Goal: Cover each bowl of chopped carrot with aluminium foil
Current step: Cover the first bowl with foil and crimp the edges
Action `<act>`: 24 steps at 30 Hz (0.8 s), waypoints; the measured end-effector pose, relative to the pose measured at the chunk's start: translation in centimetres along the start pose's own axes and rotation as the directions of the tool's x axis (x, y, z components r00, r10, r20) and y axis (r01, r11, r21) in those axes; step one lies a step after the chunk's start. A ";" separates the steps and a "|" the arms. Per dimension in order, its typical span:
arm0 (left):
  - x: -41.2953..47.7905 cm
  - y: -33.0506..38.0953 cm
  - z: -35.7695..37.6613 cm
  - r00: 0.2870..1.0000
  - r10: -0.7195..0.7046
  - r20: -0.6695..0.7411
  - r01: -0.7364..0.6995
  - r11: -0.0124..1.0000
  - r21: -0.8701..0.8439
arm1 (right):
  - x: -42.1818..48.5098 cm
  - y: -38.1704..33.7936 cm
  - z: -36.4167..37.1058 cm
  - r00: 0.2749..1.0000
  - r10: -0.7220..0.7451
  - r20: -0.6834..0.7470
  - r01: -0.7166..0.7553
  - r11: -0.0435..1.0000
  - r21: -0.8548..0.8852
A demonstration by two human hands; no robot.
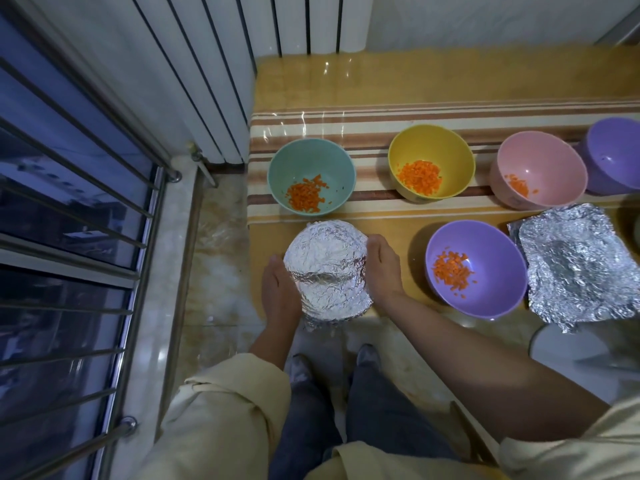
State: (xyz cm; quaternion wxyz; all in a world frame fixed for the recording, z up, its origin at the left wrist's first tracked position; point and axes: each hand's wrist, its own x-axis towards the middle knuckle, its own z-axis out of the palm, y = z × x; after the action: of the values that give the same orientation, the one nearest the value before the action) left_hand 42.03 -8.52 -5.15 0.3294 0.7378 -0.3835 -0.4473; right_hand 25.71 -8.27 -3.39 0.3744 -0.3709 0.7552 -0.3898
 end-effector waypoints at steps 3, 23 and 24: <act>-0.4 -0.1 -1.0 0.990 0.111 -0.086 -0.103 0.991 0.087 | -1.7 0.7 0.9 0.978 0.108 -0.179 -0.081 0.985 0.150; -0.2 1.3 1.0 0.711 0.645 0.279 -0.653 0.459 0.602 | -0.9 -1.6 1.2 0.801 -0.496 0.336 0.579 0.496 -0.647; 0.1 1.2 1.2 0.716 0.638 0.285 -0.644 0.445 0.622 | -0.7 -1.4 1.6 0.817 -0.448 0.363 0.559 0.459 -0.691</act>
State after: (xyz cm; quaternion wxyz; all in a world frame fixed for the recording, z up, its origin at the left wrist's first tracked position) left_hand 40.68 -9.36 -4.68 0.1755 0.6018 -0.7701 -0.1181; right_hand 27.72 -8.77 -2.61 0.0934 -0.7245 0.6762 -0.0955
